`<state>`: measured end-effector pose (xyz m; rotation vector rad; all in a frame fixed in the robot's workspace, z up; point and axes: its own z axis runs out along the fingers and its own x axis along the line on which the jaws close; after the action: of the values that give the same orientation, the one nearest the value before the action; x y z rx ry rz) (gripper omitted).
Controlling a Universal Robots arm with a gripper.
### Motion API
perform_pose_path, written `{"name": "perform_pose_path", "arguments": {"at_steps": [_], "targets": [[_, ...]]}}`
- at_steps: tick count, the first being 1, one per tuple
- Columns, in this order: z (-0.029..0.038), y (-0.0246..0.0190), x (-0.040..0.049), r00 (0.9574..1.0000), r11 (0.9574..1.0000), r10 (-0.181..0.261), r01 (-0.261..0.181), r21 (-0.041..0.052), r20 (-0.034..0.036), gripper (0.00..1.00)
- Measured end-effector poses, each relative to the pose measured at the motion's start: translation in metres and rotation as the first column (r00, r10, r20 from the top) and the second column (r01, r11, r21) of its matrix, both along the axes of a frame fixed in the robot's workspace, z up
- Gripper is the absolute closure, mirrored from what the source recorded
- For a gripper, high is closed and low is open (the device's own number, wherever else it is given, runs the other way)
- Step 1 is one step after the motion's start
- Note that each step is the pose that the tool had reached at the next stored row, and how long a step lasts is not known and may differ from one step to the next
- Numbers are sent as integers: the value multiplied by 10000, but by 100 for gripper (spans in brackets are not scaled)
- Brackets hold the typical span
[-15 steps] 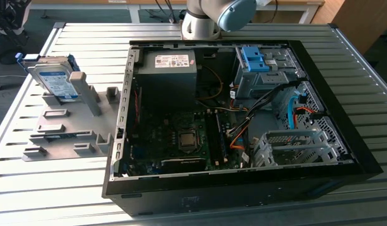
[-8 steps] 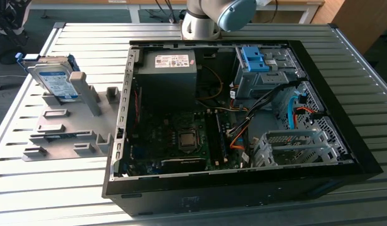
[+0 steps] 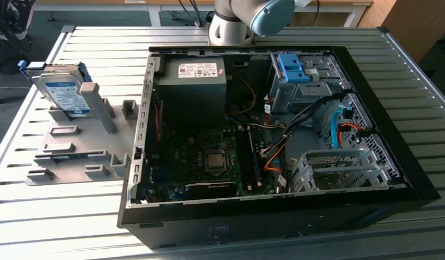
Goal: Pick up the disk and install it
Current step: 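Pick up the disk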
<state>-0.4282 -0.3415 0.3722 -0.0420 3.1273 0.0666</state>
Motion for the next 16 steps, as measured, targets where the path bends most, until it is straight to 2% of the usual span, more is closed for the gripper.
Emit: {"name": "perform_pose_path", "arguments": {"at_steps": [4,7,12,16], "targets": [[0,0,0,9988,9988,492,-492,0,1,89],[0,0,0,9959,9959,904,-904,0,1,89],[-1,0,0,9882,9882,1535,-1535,0,1,89],[-1,0,0,9798,9798,1998,-1998,-1,1,89]]}}
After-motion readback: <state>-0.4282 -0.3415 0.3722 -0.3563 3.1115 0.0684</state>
